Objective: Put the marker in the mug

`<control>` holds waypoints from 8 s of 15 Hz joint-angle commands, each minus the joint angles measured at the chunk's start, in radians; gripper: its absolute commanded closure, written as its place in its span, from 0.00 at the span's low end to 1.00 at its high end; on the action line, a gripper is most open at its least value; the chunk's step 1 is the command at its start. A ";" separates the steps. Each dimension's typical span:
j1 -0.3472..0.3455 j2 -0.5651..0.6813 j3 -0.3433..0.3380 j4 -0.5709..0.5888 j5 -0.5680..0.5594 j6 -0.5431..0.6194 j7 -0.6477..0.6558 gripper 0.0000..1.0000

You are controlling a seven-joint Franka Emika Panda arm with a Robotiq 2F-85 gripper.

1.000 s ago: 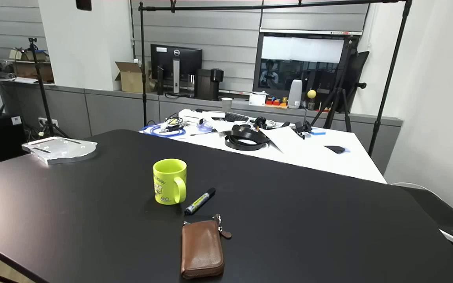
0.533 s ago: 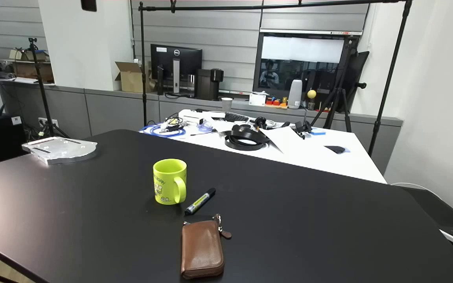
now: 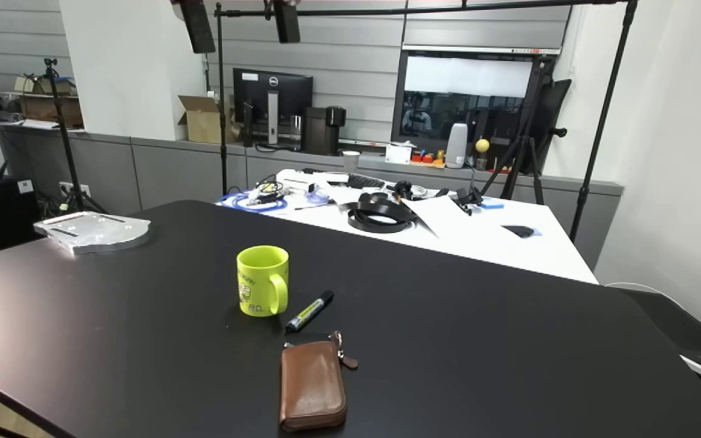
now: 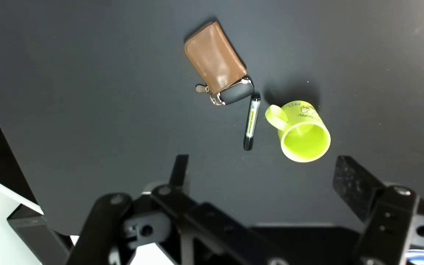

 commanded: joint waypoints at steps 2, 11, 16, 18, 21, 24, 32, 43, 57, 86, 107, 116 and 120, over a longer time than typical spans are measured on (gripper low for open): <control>0.026 0.001 -0.013 0.003 -0.010 -0.005 0.006 0.00; -0.033 0.192 -0.073 0.075 -0.101 0.162 -0.004 0.00; -0.009 0.471 -0.238 0.189 0.029 0.313 -0.125 0.00; 0.019 0.584 -0.266 0.247 0.124 0.324 -0.177 0.00; 0.050 0.729 -0.240 0.316 0.251 0.292 -0.235 0.00; 0.018 0.715 -0.201 0.275 0.246 0.323 -0.223 0.00; 0.018 0.908 -0.142 0.357 0.194 0.344 -0.164 0.00; 0.018 1.259 0.000 0.465 0.150 0.701 -0.068 0.00; -0.040 1.323 0.095 0.463 0.158 0.712 -0.117 0.00; -0.009 1.282 0.089 0.465 0.114 0.547 -0.082 0.95; 0.128 1.112 0.084 0.640 0.115 -0.087 -0.088 0.79; 0.104 1.206 0.102 0.734 0.185 -0.265 -0.180 0.95; 0.111 1.243 0.094 0.799 0.178 -0.371 -0.125 0.95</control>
